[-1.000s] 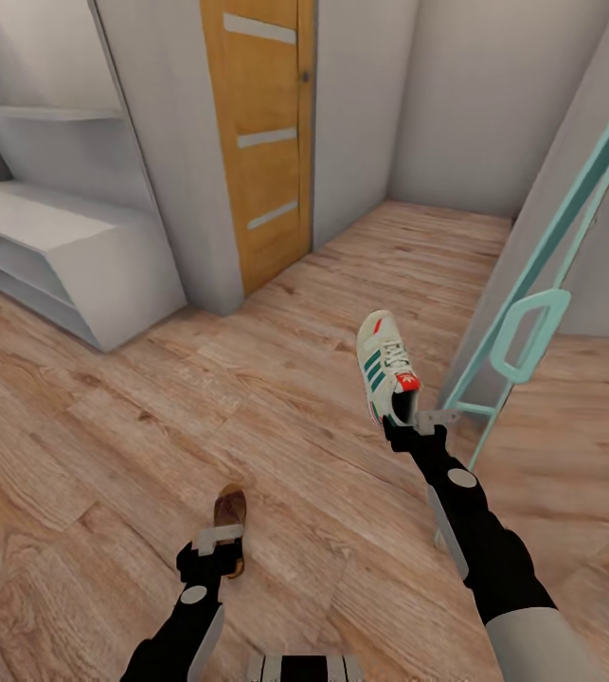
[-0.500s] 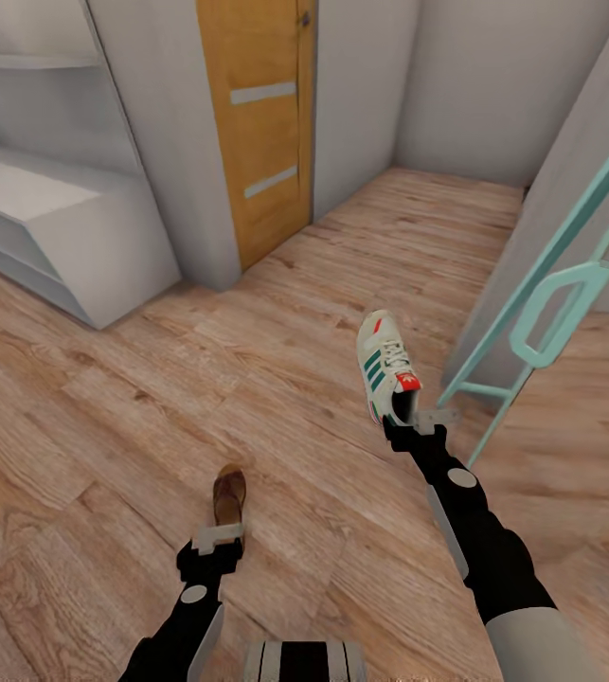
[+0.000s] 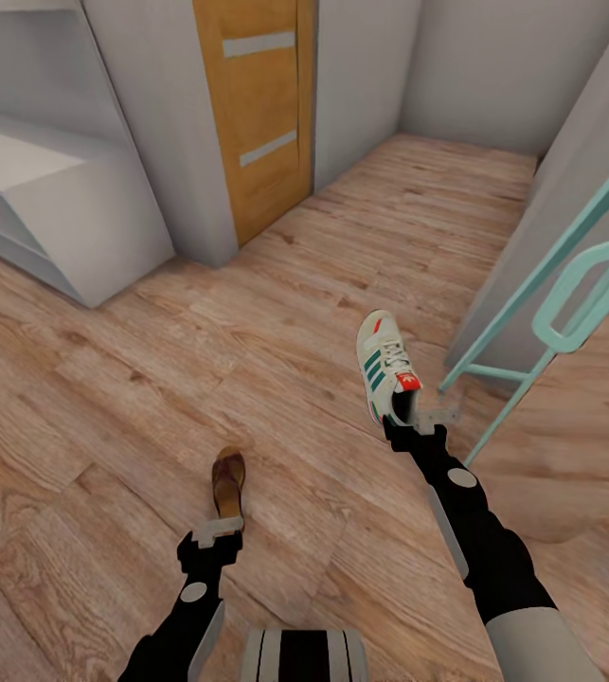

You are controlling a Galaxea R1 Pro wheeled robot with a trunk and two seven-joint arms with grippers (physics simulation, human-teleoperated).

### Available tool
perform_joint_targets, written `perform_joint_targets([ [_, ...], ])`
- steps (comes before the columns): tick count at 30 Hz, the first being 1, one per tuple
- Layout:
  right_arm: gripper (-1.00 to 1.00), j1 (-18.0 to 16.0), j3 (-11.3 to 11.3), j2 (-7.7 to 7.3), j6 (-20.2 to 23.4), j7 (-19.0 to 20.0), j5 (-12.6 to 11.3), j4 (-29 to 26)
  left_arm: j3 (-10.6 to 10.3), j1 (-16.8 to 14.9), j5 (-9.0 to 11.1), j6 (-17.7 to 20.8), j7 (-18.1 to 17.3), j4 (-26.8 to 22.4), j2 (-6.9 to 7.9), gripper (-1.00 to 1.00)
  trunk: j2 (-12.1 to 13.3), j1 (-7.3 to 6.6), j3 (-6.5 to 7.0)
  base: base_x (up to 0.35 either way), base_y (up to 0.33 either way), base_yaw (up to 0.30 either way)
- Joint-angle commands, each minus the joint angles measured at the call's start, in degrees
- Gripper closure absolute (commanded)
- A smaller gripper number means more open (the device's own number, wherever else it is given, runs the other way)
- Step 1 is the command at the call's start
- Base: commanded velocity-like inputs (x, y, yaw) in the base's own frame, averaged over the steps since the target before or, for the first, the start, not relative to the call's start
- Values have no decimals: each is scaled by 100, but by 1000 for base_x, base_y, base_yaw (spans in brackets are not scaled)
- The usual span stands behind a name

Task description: Pick up the two gym shoes and the two sandals from the corridor floor and place them onto the hallstand (shoe rack) in the corridor, making sure they are on the rack and not on the floor. Arrange them so the two gym shoes are next to each other and the two sandals are next to each other.

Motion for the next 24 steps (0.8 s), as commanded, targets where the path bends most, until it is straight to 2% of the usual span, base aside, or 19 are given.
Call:
perform_joint_targets([
  [1,100,-1,3,-1,32,-1,4,-9,22,-6,-51,-42,5,0,-8,-100,-1,-1,-13,0,0,0],
  [24,100,-3,3,-1,32,-1,7,-12,9,-435,-72,-87,4,-5,-35,-100,-3,1,-111,0,0,0],
])
